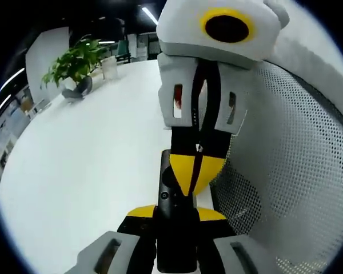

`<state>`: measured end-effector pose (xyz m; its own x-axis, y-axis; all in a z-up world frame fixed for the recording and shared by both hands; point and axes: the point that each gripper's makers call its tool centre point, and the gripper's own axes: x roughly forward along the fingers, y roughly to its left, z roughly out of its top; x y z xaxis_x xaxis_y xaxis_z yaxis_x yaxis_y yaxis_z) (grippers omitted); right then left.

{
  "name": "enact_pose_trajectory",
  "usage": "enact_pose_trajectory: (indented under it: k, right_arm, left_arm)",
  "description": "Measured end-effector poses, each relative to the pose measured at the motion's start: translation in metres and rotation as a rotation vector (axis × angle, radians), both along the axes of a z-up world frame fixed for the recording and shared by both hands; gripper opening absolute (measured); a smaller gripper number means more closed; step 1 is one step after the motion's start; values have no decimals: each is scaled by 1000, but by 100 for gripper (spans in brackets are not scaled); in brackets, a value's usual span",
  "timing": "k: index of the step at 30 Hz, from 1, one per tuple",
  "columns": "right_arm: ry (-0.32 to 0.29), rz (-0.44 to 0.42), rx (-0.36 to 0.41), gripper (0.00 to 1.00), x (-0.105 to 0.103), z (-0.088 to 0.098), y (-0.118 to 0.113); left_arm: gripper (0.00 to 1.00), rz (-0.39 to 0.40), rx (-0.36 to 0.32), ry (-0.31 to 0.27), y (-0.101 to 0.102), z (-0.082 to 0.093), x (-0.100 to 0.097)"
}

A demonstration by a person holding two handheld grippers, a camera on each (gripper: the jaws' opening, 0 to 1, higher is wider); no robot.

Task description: Press the specified remote control buttons in sequence, fully releasing each button before pressing the next.

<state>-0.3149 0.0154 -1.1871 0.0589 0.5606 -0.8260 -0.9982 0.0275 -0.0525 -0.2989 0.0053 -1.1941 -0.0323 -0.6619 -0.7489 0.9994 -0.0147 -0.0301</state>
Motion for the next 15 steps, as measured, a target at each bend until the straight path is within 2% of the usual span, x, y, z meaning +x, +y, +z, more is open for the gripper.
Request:
enact_pose_trajectory:
  k: [5,10,15]
  right_arm:
    - [-22,34,-55,0,-1,0,-2]
    - [30,14,-91,0,1,-1,-1]
    - [65,-21,-85,0,1,-1,-1]
  left_arm:
    - [23,-5,7,-2,0,-1,0]
    - [23,-6,4,-1,0,-1,0]
    - [23,-5,0,1,1,-1,1]
